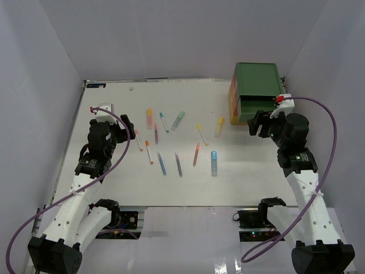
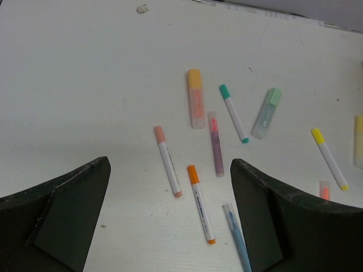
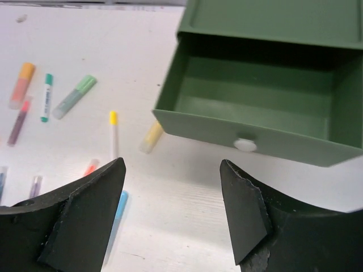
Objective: Sort the stationery into containers
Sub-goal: Pick up the pen from the center of the board.
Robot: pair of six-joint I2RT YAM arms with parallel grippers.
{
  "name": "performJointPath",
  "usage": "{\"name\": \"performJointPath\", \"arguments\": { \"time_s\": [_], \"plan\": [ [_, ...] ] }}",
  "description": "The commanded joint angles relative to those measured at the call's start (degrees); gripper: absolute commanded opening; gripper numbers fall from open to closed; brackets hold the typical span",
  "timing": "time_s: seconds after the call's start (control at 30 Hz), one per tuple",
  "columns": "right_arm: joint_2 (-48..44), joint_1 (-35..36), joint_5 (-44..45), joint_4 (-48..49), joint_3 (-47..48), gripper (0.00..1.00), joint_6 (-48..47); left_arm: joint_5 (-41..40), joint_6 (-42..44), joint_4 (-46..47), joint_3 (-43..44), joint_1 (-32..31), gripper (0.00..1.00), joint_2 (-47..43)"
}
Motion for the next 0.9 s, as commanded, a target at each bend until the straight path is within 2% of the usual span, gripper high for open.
{"name": "performJointPath", "arguments": {
  "time_s": [0.0, 0.13, 0.27, 0.47, 0.67, 0.87],
  "plan": [
    [0.36, 4.22, -1.41, -2.78, 4.97, 0.74, 2.93, 0.94, -0.21, 0.97, -0.36, -0.24, 0.98, -0.21],
    [3.96, 13.45, 8.66, -4.72, 7.70, 0.77, 3.54, 0.94, -0.21, 1.05, -0.36, -0.24, 0.98, -0.03],
    [8.27, 24.69, 13.34, -3.84, 9.90, 0.77, 5.82, 0.68, -0.30, 1.05, -0.36, -0.24, 0.98, 0.23],
    [19.86, 38.41, 22.75, -3.40, 14.73, 0.78, 8.11, 0.06, -0.47, 0.88, -0.36, -0.32, 0.98, 0.15],
    [34.26, 44.40, 27.94, -1.73, 16.23, 0.75, 15.74, 0.06, -0.56, 0.79, -0.36, -0.24, 0.98, -0.12],
    [45.00, 45.73, 31.28, -2.70, 17.90, 0.72, 22.08, 0.24, -0.65, 0.70, -0.27, -0.32, 0.98, -0.29]
  ]
}}
